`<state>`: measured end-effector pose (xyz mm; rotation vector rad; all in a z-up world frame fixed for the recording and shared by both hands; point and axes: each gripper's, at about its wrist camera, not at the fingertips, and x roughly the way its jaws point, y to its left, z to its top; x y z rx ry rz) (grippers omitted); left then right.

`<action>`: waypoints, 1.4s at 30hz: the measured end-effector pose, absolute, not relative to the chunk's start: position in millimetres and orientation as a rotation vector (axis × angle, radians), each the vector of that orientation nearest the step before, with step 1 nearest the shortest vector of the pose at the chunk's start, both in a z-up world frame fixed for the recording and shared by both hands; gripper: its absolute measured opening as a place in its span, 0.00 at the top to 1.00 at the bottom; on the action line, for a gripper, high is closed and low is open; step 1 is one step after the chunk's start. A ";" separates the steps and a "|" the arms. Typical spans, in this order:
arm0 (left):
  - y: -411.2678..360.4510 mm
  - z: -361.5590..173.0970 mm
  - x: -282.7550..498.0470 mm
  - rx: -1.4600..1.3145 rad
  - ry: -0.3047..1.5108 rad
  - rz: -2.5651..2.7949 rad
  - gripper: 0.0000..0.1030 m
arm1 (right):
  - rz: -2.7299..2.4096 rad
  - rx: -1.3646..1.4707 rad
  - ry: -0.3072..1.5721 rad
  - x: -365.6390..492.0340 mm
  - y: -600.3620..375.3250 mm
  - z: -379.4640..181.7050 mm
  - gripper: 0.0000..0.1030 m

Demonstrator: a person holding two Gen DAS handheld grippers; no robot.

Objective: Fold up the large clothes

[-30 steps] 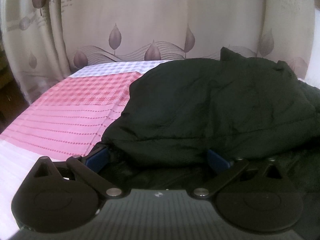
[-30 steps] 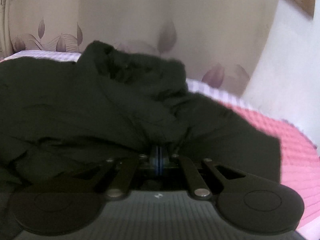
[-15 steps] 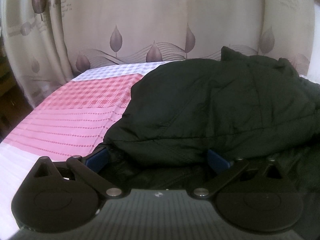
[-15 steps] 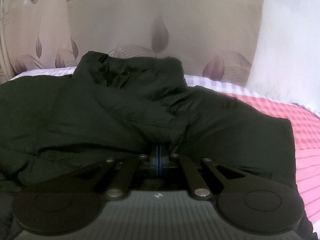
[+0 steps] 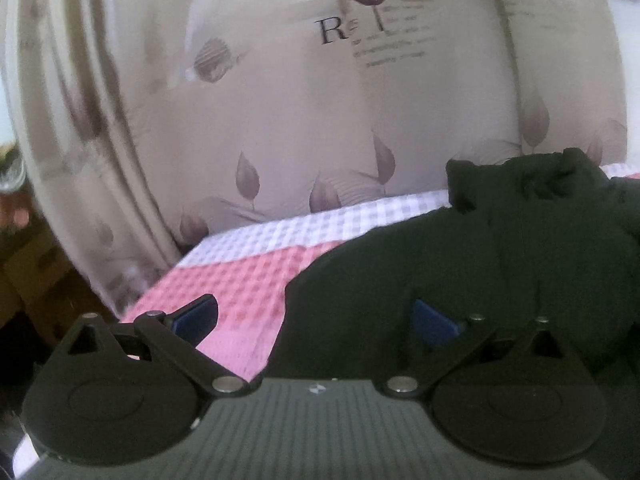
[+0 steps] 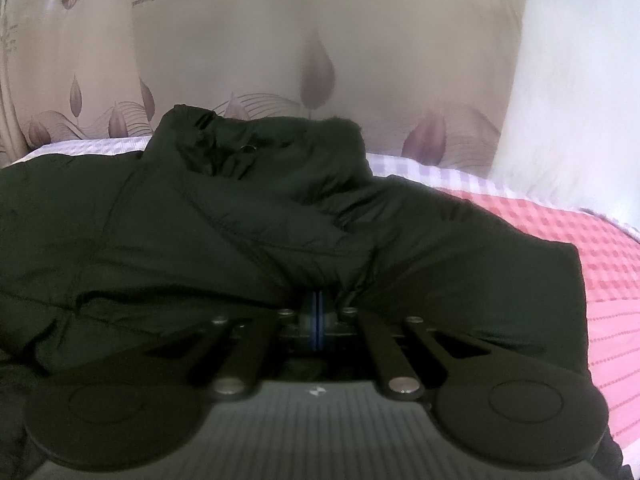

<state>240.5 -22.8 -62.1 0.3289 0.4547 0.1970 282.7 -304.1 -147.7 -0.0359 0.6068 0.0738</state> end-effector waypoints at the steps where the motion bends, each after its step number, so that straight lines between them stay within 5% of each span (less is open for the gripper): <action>1: -26.0 -62.7 246.1 0.336 0.459 0.194 0.00 | 0.074 -0.036 0.606 282.8 -304.4 -147.8 1.00; 17: -20.9 -87.5 286.7 0.291 0.520 0.140 0.24 | 0.077 -0.013 0.600 282.1 -306.8 -148.8 1.00; 24: 1.4 -96.5 306.5 0.168 0.565 0.032 0.42 | 0.077 -0.018 0.598 282.1 -306.9 -148.9 1.00; 42: 47.3 -116.8 331.0 -0.013 0.658 -0.095 0.38 | 0.049 0.115 0.570 273.1 -317.3 -125.0 0.96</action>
